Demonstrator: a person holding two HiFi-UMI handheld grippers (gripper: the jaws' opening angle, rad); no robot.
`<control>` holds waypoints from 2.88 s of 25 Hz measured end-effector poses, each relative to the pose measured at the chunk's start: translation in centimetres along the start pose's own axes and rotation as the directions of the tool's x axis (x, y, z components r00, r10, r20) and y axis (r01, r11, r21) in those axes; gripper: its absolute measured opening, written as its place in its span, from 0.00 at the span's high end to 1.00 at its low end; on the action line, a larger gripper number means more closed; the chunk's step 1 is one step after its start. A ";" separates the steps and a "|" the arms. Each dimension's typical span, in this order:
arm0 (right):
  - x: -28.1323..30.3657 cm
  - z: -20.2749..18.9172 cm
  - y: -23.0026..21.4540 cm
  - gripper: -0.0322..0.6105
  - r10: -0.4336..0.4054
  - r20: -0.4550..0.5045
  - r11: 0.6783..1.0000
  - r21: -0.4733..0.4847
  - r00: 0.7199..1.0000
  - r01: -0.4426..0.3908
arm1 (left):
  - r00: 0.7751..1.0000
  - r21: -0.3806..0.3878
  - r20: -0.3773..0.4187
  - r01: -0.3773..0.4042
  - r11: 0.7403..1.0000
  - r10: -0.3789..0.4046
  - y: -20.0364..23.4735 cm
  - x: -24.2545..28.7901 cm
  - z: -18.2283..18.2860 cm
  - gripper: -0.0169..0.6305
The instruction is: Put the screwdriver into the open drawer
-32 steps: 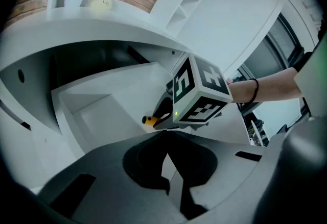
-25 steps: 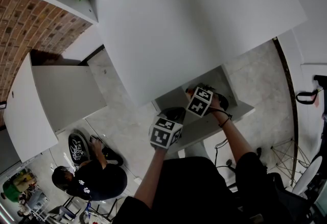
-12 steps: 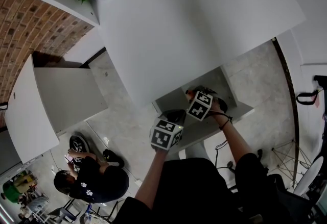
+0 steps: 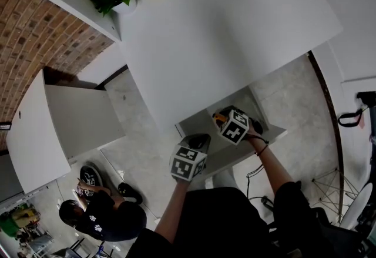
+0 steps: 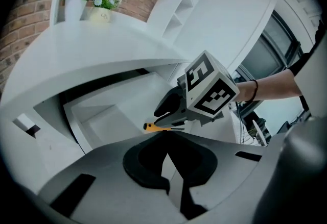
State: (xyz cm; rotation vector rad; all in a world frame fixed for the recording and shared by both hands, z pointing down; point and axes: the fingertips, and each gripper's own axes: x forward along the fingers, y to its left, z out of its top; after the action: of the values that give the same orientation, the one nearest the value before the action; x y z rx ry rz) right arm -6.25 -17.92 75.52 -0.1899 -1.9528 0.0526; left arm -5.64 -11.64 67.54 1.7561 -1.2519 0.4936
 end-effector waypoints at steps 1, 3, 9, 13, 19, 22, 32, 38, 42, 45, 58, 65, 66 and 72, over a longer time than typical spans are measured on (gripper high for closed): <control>-0.5 0.3 0.0 0.78 -0.004 0.015 1.000 0.002 1.000 0.004 | 1.000 0.008 0.012 -0.004 1.000 0.004 0.0 -0.3 0.3 0.96; -1.3 1.0 -0.3 0.82 -0.023 0.043 1.000 0.013 0.999 0.022 | 0.999 0.021 0.033 -0.014 1.000 0.013 0.1 -0.7 0.9 0.96; -4.4 2.0 0.5 0.89 -0.068 0.083 0.998 0.008 0.994 0.068 | 0.995 0.035 0.094 -0.039 0.999 0.036 -0.4 -2.7 2.0 0.96; -7.1 2.9 1.4 0.91 -0.086 0.144 0.996 0.043 0.986 0.081 | 0.989 0.063 0.143 -0.045 0.997 0.035 -1.2 -4.6 2.9 0.96; -11.3 3.8 3.0 0.92 -0.118 0.229 0.991 0.092 0.966 0.099 | 0.975 0.110 0.217 -0.071 0.991 0.046 -2.1 -7.2 4.5 0.96; -13.7 4.6 3.6 0.92 -0.145 0.298 0.983 0.151 0.944 0.104 | 0.963 0.118 0.265 -0.086 0.989 0.052 -2.5 -8.9 5.4 0.96; -21.3 6.6 4.5 0.92 -0.230 0.520 0.958 0.270 0.823 0.097 | 0.910 0.148 0.408 -0.139 0.979 0.068 -4.5 -13.9 8.7 0.96; -26.5 7.3 4.6 0.93 -0.314 0.644 0.929 0.362 0.697 0.083 | 0.871 0.143 0.485 -0.165 0.976 0.076 -5.3 -16.6 10.2 0.96; -29.1 7.3 4.5 0.93 -0.362 0.695 0.912 0.403 0.621 0.081 | 0.842 0.150 0.534 -0.186 0.971 0.079 -5.8 -18.0 11.2 0.96; -31.0 7.2 4.2 0.93 -0.397 0.721 0.898 0.432 0.568 0.078 | 0.820 0.153 0.567 -0.200 0.968 0.080 -6.1 -18.9 12.1 0.96; -37.6 5.9 2.6 0.93 -0.542 0.767 0.832 0.546 0.343 0.096 | 0.702 0.148 0.705 -0.289 0.946 0.104 -5.8 -23.0 15.3 0.96; -40.3 5.0 2.0 0.93 -0.601 0.752 0.796 0.592 0.269 0.126 | 0.658 0.135 0.744 -0.319 0.938 0.117 -5.5 -24.7 16.4 0.96; -40.5 4.8 1.9 0.93 -0.608 0.750 0.792 0.598 0.262 0.126 | 0.650 0.132 0.751 -0.322 0.937 0.117 -5.5 -25.0 16.6 0.96; -41.4 3.8 1.5 0.93 -0.636 0.738 0.769 0.629 0.224 0.112 | 0.617 0.111 0.775 -0.349 0.930 0.139 -5.2 -26.2 17.1 0.96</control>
State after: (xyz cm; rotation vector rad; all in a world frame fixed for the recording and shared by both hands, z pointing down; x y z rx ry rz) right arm 5.73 -22.79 35.96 0.9210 -3.0488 0.3641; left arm -14.58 -11.41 37.08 2.1103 -2.1303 0.0239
